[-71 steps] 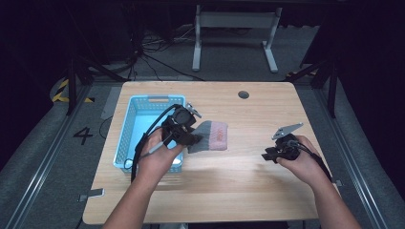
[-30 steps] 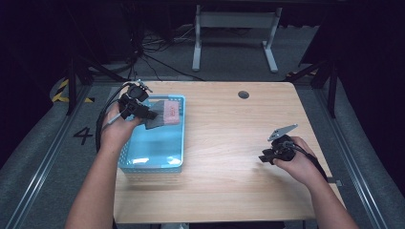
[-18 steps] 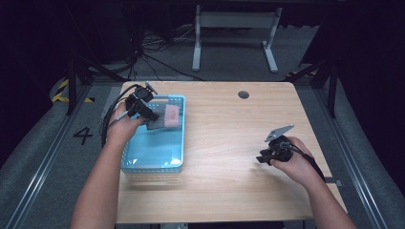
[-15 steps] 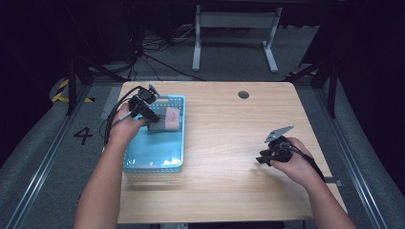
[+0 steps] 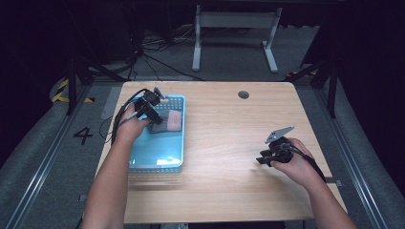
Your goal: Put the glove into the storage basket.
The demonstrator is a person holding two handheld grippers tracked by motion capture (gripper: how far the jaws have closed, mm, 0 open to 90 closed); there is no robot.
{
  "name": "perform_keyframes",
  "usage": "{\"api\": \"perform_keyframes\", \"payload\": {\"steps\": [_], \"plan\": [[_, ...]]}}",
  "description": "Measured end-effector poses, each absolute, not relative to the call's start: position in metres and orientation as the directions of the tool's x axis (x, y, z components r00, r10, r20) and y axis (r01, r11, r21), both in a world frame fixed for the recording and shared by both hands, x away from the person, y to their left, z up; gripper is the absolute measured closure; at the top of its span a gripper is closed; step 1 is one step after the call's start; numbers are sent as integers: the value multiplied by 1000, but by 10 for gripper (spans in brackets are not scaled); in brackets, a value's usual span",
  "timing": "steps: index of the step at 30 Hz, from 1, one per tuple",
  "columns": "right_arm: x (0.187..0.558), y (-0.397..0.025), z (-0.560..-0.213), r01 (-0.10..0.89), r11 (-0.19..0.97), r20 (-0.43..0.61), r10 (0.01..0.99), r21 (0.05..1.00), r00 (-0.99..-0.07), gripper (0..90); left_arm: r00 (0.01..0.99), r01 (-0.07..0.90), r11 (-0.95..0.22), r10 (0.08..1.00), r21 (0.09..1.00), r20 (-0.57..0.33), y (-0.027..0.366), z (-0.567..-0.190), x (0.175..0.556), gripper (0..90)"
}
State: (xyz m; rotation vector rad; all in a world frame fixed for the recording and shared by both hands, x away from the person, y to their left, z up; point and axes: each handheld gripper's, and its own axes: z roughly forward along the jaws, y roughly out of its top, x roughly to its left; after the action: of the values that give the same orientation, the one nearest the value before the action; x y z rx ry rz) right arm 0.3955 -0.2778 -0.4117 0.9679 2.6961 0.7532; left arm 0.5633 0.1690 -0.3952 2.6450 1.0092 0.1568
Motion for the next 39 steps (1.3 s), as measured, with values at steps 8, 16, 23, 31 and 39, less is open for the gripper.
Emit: {"api": "perform_keyframes", "payload": {"steps": [8,16,23,31,39], "plan": [[394,-280,-409,546,653,0,641,525,-767,658,742,630,-710,670,316,27,157,-399,562,590],[394,-281,-408,540,653,-4,639,531,-769,648,708,637,-683,702,357,78,160,-396,556,456],[395,-280,-409,539,655,-3,637,530,-771,643,707,612,-653,704,446,62,164,-375,542,406],[395,-278,-408,532,655,-1,631,537,-776,643,750,528,-640,660,558,48,145,-334,497,413],[394,-280,-404,526,653,-4,629,545,-777,642,823,438,-635,568,636,-1,115,-317,443,392]]}}
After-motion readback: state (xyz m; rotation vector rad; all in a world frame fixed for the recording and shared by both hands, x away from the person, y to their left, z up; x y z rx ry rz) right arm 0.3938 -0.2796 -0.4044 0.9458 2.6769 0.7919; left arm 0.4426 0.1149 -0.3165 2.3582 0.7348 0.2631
